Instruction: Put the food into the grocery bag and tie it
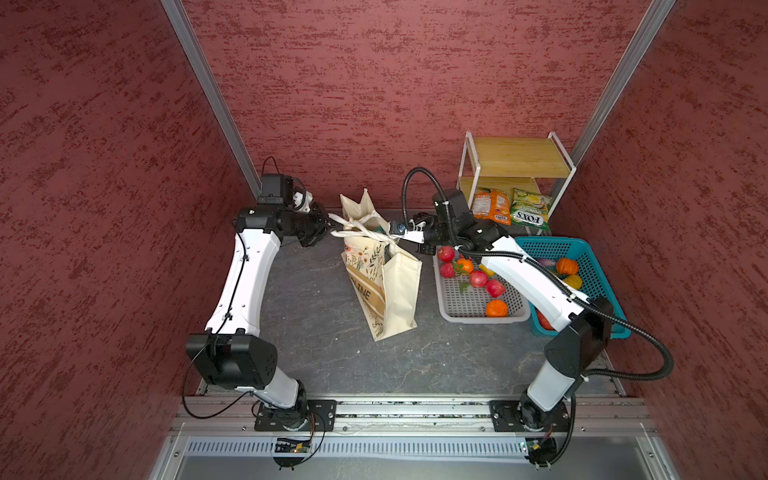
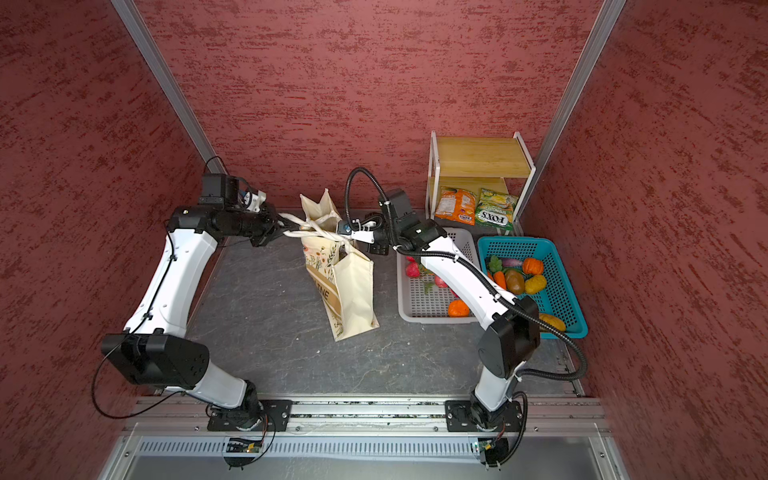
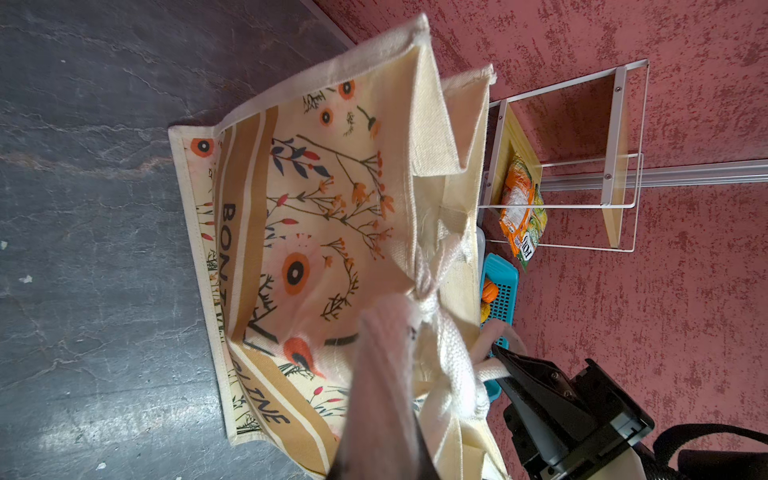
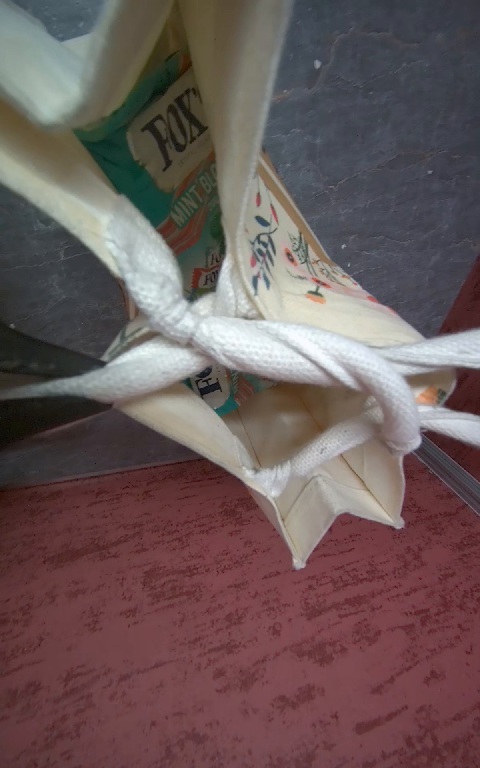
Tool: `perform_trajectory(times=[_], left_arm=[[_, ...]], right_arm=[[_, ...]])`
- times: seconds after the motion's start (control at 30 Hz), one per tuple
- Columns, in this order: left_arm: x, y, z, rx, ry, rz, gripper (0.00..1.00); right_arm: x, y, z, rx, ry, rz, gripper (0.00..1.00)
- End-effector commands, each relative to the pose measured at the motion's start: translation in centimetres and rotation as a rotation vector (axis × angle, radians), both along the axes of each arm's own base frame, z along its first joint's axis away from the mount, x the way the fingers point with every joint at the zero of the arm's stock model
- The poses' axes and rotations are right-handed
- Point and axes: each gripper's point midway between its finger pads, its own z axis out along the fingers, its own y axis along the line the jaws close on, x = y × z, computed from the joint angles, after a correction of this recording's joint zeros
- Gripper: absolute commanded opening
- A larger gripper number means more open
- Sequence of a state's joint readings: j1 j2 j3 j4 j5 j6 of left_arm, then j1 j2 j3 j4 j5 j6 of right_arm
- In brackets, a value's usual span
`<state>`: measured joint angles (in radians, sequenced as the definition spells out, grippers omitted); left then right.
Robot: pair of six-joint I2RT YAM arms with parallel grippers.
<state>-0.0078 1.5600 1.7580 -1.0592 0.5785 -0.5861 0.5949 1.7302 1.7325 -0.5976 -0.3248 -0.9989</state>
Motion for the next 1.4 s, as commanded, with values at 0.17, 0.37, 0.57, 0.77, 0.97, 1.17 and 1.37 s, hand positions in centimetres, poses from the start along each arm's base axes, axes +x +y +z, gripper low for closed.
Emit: perform_trajectory(times=[0.17, 0.37, 0.57, 0.77, 0.97, 1.17, 1.37], left_arm=[[-0.3, -3.3, 1.2, -0.135, -0.026, -0.100, 0.17], [-0.6, -5.2, 0.9, -0.171, -0.011, -0.141, 0.08], [-0.3, -3.5, 0.5, -0.117, -0.004, -0.081, 0.00], [0.0, 0.9, 0.5, -0.013, -0.013, 0.054, 0.00], [0.0, 4.0, -0.8, 0.021, 0.012, 0.151, 0.00], [-0.3, 6.3, -1.4, 0.064, 0.026, 0.210, 0.00], [-0.8, 8.3, -1.5, 0.089, 0.032, 0.257, 0.00]], right_arm=[[-0.9, 0.5, 1.9, 0.111, 0.014, 0.011, 0.00], [-0.7, 0.5, 2.5, 0.166, 0.036, -0.012, 0.00], [0.6, -0.9, 3.2, 0.242, 0.057, -0.117, 0.00], [2.4, -4.7, 5.1, 0.467, 0.118, -0.307, 0.00], [2.9, -7.3, 5.5, 0.617, 0.179, -0.399, 0.00], [3.1, -9.6, 5.4, 0.678, 0.216, -0.449, 0.00], [3.3, -12.0, 6.2, 0.774, 0.245, -0.488, 0.00]])
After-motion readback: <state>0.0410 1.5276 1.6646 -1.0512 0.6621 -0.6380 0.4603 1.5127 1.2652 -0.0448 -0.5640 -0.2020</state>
